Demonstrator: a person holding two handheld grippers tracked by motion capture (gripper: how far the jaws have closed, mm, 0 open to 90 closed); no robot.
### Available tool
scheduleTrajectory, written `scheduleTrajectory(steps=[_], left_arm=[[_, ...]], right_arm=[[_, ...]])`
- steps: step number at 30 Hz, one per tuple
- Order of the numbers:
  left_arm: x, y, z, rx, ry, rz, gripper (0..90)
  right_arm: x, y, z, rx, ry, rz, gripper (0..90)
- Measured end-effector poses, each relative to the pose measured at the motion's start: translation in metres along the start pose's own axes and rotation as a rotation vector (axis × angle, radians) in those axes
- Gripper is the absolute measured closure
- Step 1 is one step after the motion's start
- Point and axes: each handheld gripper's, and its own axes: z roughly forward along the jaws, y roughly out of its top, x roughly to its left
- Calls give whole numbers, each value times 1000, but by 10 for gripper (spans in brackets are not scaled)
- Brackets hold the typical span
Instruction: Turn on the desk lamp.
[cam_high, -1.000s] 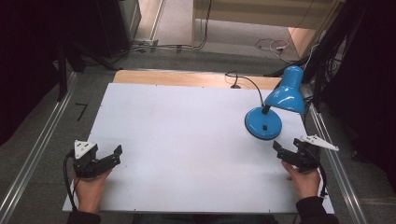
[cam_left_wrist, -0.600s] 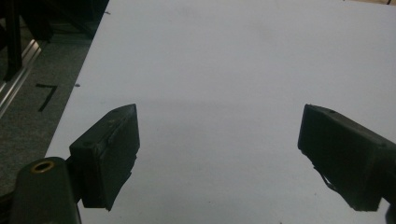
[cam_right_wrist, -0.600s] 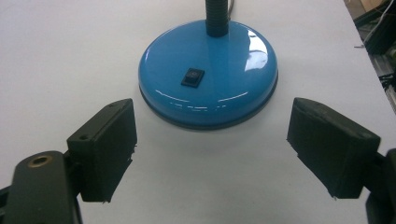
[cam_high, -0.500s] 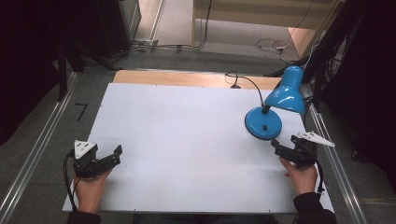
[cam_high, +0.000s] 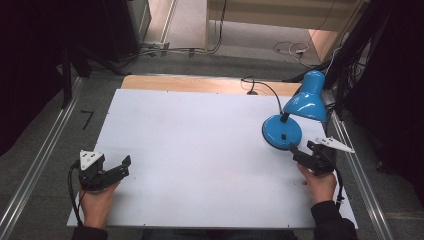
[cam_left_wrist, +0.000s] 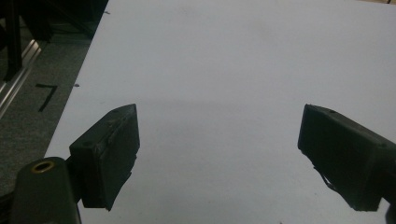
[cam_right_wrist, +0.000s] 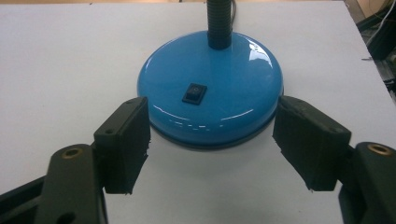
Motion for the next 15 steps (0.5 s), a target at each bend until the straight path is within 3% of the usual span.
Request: scheduleTrajectory(steps=[8, 15], left_arm=[[0, 0, 0, -1, 0, -1, 132], [0, 0, 0, -1, 0, -2, 132]], right_arm=[[1, 4, 7, -4, 1, -7, 327], [0, 5, 12, -7, 28, -21, 488]])
